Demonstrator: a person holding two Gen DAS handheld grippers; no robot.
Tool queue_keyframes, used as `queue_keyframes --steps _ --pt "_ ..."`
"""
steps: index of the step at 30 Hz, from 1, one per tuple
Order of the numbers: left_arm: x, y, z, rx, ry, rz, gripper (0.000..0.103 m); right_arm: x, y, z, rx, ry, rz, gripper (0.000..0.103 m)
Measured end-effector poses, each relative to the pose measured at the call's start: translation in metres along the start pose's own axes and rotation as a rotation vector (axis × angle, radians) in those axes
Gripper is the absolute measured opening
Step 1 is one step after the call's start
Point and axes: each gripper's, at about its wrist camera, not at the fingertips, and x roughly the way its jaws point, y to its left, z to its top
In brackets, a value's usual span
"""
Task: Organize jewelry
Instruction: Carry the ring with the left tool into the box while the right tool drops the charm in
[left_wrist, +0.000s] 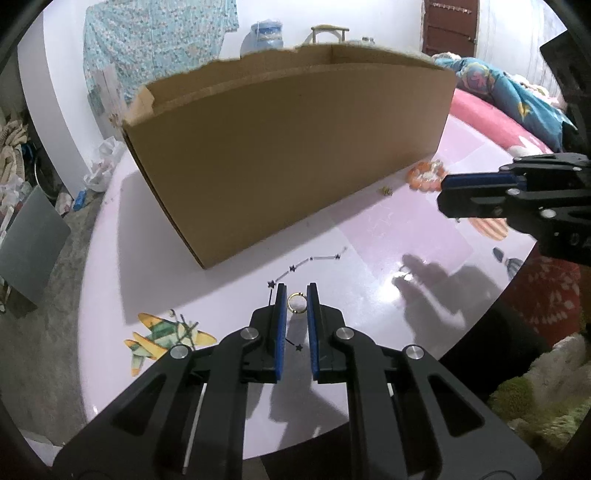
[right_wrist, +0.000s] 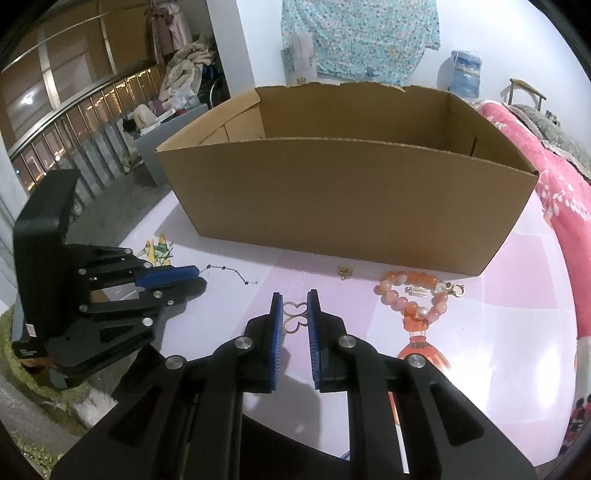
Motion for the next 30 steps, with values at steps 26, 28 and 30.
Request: queue_keyframes --steps 26,28,30 --pt "0.029 0.064 0.132 -0.078 -0.025 0.034 0.01 0.058 -0.027 0.146 0.019 -0.06 -0.07 0.013" --pt "0.028 0.063 0.131 -0.071 -0.032 0.061 0.01 0.063 -0.031 0.142 0.045 -0.04 -0.072 0.013" --pt "0.028 0.063 0.127 -0.072 -0.029 0.065 0.01 0.065 -0.034 0.14 0.061 -0.032 -0.08 0.014"
